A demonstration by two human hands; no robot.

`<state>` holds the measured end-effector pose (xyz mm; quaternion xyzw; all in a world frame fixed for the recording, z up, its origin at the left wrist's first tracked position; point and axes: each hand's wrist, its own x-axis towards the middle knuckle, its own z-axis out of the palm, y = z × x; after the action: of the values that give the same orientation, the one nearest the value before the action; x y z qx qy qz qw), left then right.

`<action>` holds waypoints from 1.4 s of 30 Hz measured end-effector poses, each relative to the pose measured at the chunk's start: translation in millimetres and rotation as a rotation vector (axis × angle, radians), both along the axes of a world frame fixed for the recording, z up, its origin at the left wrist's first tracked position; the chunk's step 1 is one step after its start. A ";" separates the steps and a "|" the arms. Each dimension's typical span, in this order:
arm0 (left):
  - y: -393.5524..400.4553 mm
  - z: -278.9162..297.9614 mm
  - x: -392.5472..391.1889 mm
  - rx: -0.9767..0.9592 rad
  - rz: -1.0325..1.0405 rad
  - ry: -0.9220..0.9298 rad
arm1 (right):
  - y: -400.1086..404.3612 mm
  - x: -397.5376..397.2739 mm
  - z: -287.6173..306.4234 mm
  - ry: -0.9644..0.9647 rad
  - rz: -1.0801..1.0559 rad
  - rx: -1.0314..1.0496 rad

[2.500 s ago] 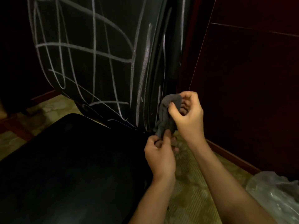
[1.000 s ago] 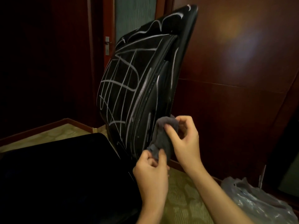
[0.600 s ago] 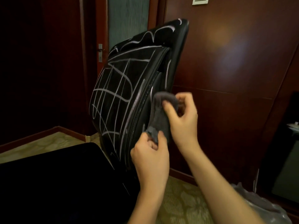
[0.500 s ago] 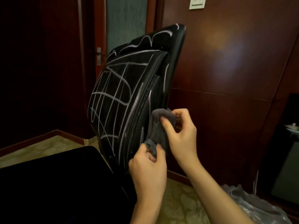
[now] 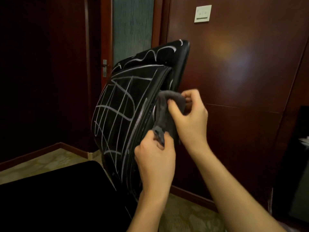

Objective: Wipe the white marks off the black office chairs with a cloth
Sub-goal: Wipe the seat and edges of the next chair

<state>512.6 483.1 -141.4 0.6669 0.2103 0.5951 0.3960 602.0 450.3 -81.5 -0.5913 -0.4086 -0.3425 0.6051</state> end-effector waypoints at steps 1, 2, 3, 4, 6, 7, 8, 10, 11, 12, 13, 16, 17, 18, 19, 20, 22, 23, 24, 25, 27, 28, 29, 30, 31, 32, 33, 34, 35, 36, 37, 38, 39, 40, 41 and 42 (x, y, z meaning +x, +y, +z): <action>-0.2 -6.4 -1.7 0.003 0.004 0.008 | -1.4 -2.8 -10.1 -0.007 0.009 0.004; 0.3 -9.0 -2.3 0.006 0.006 0.007 | -2.2 -4.4 -13.8 -0.015 0.009 0.002; 1.1 -7.7 -2.4 0.009 0.008 0.003 | -1.7 -4.7 -11.1 -0.023 -0.005 -0.003; 2.2 -3.2 -1.5 0.016 0.013 -0.004 | -0.3 -3.7 -2.9 -0.036 -0.026 -0.008; 5.9 13.4 0.3 0.052 0.030 -0.020 | 3.8 -0.9 24.2 -0.055 -0.073 -0.021; 8.1 25.3 0.8 0.073 0.034 -0.030 | 5.2 0.6 39.8 -0.062 -0.094 -0.027; 11.0 38.1 1.4 0.088 0.036 -0.040 | 6.2 3.1 54.8 -0.063 -0.113 -0.036; 18.5 62.7 2.9 0.104 0.047 -0.030 | 7.5 8.3 77.8 -0.043 -0.144 -0.054; 21.5 71.8 3.3 0.104 0.053 -0.008 | 7.6 10.2 83.5 -0.031 -0.150 -0.063; 23.9 76.4 3.4 0.104 0.058 0.016 | 7.8 10.7 84.4 -0.020 -0.149 -0.066; 25.6 76.0 3.4 0.101 0.060 0.038 | 8.1 9.5 81.1 -0.008 -0.143 -0.063; 24.1 48.5 0.3 0.084 0.059 0.084 | 9.3 -0.6 49.3 0.020 -0.109 -0.031; 21.7 36.6 -2.5 0.080 0.059 0.094 | 8.7 -4.1 35.0 0.015 -0.100 -0.021; 19.5 26.4 -5.2 0.077 0.055 0.097 | 7.7 -6.9 22.1 0.003 -0.095 -0.012; 17.9 20.3 -6.5 0.078 0.047 0.094 | 6.4 -8.9 12.8 -0.012 -0.093 -0.008; 17.2 19.0 -6.9 0.080 0.041 0.086 | 5.0 -9.2 8.8 -0.027 -0.093 -0.013; 19.8 28.2 -5.1 0.086 0.022 0.054 | 3.9 -7.4 18.3 -0.040 -0.084 -0.030; 22.6 37.9 -2.3 0.089 0.011 0.033 | 4.6 -5.6 30.8 -0.038 -0.079 -0.031; 25.0 50.0 0.6 0.092 0.002 0.017 | 5.9 -2.7 46.3 -0.034 -0.081 -0.027; 27.1 62.8 3.5 0.094 -0.003 0.014 | 6.6 0.7 62.8 -0.026 -0.085 -0.029; 29.2 84.7 7.5 0.103 0.006 0.032 | 8.0 7.0 88.5 -0.011 -0.100 -0.042; 29.3 90.9 8.5 0.110 0.013 0.040 | 8.9 9.6 93.2 -0.010 -0.106 -0.038; 29.3 92.9 9.3 0.117 0.012 0.053 | 9.5 10.8 91.7 -0.006 -0.107 -0.025; 28.6 90.4 8.4 0.119 0.001 0.069 | 10.1 11.1 84.3 0.001 -0.102 -0.004; 27.5 82.9 6.9 0.120 -0.010 0.084 | 10.6 10.1 72.3 0.011 -0.088 0.015; 26.1 72.0 4.4 0.121 -0.014 0.097 | 10.9 8.3 58.1 0.023 -0.070 0.029; 25.3 58.5 1.6 0.125 -0.010 0.116 | 10.9 6.1 42.7 0.030 -0.058 0.033; 24.2 44.8 -1.7 0.131 0.001 0.141 | 10.6 3.7 28.2 0.028 -0.054 0.027; 23.4 31.3 -5.0 0.134 0.012 0.165 | 10.0 0.7 15.2 0.022 -0.055 0.014; 23.1 19.4 -8.0 0.131 0.020 0.187 | 9.3 -2.0 3.9 0.012 -0.054 -0.001; 23.0 10.0 -11.1 0.128 0.021 0.205 | 8.9 -4.0 -5.7 0.005 -0.046 -0.018; 23.4 1.8 -12.9 0.123 0.018 0.227 | 8.3 -4.6 -14.0 0.003 -0.036 -0.038; 22.9 -5.4 -15.2 0.119 0.014 0.248 | 7.2 -5.4 -21.5 0.008 -0.023 -0.056; 22.3 -11.8 -17.3 0.115 0.013 0.266 | 6.2 -5.5 -28.8 0.018 -0.012 -0.068; 22.1 -18.6 -18.4 0.116 0.015 0.277 | 4.8 -5.7 -36.1 0.027 0.000 -0.075; 21.5 -25.7 -19.2 0.117 0.019 0.282 | 3.5 -5.9 -43.9 0.036 0.010 -0.079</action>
<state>493.4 504.6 -167.1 0.7639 0.2349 0.5105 0.3173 596.1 453.8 -125.4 -0.6186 -0.4139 -0.3124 0.5903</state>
